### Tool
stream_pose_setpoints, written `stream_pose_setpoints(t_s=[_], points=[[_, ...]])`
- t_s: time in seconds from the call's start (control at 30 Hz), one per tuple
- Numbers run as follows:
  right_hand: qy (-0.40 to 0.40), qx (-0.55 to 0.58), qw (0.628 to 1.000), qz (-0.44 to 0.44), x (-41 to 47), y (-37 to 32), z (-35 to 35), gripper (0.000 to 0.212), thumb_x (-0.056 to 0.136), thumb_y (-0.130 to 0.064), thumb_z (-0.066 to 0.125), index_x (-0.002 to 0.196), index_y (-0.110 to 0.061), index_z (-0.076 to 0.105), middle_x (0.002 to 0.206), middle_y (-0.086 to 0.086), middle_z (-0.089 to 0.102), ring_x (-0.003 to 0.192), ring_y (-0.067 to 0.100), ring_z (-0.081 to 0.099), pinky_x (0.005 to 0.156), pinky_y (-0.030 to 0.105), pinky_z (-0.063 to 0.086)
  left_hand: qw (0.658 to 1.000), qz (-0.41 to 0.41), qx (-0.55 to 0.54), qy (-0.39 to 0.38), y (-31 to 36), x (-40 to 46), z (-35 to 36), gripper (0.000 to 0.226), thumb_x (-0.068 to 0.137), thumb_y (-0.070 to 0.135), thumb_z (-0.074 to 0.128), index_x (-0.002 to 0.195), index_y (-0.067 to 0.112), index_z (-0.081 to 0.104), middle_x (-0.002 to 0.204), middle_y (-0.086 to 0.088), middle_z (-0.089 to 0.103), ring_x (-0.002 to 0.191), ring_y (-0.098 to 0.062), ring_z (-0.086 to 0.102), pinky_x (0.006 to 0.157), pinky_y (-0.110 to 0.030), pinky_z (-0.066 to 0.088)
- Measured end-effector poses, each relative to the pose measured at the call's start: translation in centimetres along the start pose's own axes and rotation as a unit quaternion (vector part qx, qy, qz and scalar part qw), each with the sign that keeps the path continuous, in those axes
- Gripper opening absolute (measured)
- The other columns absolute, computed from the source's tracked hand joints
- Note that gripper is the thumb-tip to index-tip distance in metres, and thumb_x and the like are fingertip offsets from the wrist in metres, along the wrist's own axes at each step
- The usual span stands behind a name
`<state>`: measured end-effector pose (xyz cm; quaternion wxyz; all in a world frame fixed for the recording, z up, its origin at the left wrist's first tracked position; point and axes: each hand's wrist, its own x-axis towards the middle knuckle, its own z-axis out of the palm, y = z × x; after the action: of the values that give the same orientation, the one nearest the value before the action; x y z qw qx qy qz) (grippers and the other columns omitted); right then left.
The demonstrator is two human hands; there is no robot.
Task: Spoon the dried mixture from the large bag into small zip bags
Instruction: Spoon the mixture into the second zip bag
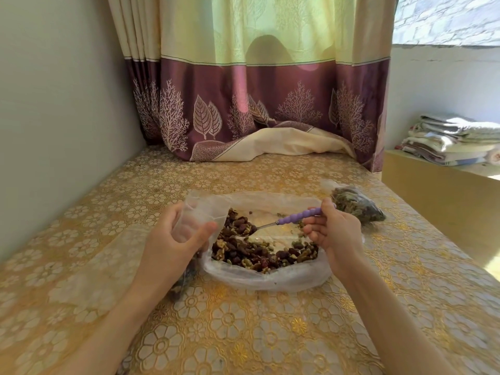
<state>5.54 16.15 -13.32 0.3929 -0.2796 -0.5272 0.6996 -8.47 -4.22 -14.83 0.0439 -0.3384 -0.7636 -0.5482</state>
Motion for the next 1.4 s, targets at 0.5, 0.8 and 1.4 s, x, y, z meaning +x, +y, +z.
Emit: stream_pose_setpoints(t_s=[0.5,0.8,1.4], points=[[0.002,0.063,0.990,-0.123,-1.2,-1.8,0.3,0.043,0.101,-0.028,0.043,0.072,-0.004,0.063,0.056,0.005,0.062,0.044,0.011,0.053,0.039,0.017,0.039,0.996,-0.004,0.056,-0.072,-0.3,0.3,0.4,0.053,0.056,0.070,0.059,0.101,0.045,0.049,0.089,0.019,0.058,0.080,0.000,0.053,0.067,-0.015,0.037],[-0.105,0.056,0.981,-0.156,-3.4,-1.5,2.6,0.039,0.092,-0.033,0.048,0.082,0.001,0.064,0.061,0.008,0.064,0.048,0.016,0.060,0.043,0.020,0.046,0.996,-0.034,0.021,-0.077,-0.7,0.4,0.4,0.060,0.054,0.070,0.061,0.106,0.043,0.045,0.104,0.007,0.065,0.097,-0.011,0.061,0.081,-0.026,0.046],[-0.124,0.103,0.971,-0.178,-2.5,-2.1,1.6,0.034,0.093,-0.034,0.047,0.089,-0.005,0.065,0.066,0.007,0.063,0.053,0.017,0.058,0.049,0.023,0.047,1.000,-0.017,-0.005,-0.024,-0.7,0.2,0.4,0.065,0.061,0.066,0.065,0.112,0.028,0.052,0.108,0.001,0.065,0.103,-0.019,0.059,0.086,-0.037,0.049]])
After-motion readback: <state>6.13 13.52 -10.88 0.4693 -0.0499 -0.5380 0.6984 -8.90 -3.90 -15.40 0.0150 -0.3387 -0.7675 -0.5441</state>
